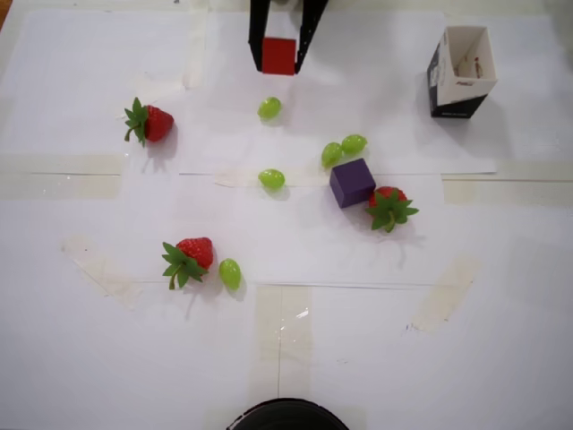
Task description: Put the red cube on top of the purple cube
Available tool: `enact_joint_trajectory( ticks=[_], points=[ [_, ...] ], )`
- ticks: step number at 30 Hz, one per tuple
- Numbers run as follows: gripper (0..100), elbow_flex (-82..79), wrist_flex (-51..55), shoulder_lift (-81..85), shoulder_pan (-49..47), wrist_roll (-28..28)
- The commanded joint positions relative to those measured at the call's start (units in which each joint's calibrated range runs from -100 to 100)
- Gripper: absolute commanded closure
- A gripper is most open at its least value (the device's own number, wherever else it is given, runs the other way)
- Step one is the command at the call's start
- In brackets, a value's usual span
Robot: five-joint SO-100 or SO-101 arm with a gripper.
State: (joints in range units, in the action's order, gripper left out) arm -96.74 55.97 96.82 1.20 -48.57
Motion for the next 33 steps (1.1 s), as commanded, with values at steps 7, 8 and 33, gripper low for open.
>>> enact_joint_trajectory(
  ticks=[7, 8, 33],
  points=[
    [100, 20.0, 15.8, 0.8, 2.2, 2.1],
    [100, 20.0, 15.6, 0.8, 1.9, 1.8],
    [100, 88.7, 28.2, -70.3, -3.2, 9.6]
  ],
)
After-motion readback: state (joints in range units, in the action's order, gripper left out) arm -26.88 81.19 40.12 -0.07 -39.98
